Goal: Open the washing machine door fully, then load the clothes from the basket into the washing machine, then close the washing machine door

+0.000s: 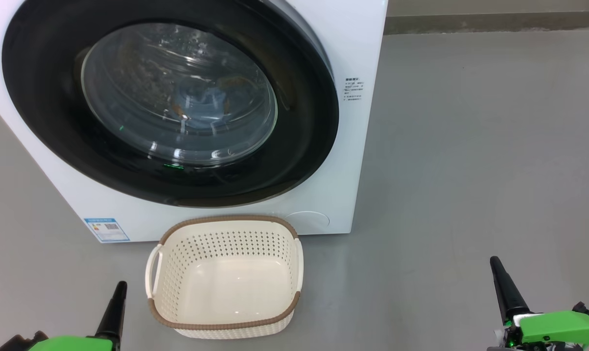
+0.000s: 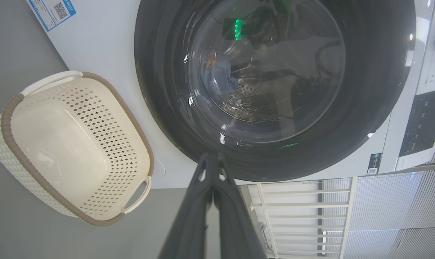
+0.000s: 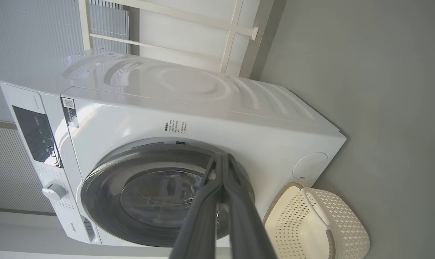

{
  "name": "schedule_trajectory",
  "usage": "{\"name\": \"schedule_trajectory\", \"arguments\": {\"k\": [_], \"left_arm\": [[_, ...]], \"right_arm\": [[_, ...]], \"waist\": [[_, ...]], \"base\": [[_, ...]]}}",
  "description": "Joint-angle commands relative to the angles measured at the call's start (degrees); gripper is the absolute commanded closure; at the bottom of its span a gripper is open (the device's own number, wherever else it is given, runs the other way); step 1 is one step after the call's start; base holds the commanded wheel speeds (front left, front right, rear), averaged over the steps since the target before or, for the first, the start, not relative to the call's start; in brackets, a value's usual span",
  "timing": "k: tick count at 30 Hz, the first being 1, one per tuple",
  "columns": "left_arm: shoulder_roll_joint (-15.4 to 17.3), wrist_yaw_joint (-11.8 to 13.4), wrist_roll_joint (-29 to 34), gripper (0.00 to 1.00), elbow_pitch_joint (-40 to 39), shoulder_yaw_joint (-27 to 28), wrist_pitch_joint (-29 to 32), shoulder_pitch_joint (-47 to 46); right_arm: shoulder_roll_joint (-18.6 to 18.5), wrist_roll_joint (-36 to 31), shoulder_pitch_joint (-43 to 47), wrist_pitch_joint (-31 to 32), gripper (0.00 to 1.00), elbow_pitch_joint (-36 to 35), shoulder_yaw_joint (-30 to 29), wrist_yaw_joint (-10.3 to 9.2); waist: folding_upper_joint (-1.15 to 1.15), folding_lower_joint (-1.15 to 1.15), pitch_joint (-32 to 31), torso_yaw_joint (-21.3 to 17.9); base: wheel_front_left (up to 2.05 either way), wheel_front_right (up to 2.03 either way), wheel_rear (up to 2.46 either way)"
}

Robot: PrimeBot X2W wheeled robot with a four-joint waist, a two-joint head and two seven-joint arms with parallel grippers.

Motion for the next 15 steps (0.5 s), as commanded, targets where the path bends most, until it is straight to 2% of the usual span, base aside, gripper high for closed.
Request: {"name": "schedule_trajectory", "arguments": {"k": [1, 15], "left_arm": [[0.65, -0.08, -1.91, 1.00, -1.02, 2.05, 0.56, -2.75], [0.25, -0.11, -10.20, 1.00, -0.64, 2.99, 2.81, -3.69]], "right_arm": [[-0.09, 1.72, -2.69, 0.55, 1.00, -1.86, 0.70, -0.05], [0.29, 9.27, -3.02, 2.94, 1.00, -2.64, 0.24, -0.06]], "waist": [[0.00, 0.00, -0.05, 0.01], [0.00, 0.00, -0.56, 0.06]], "base": [[0.00, 0.00, 0.00], [0.00, 0.00, 0.00]]}}
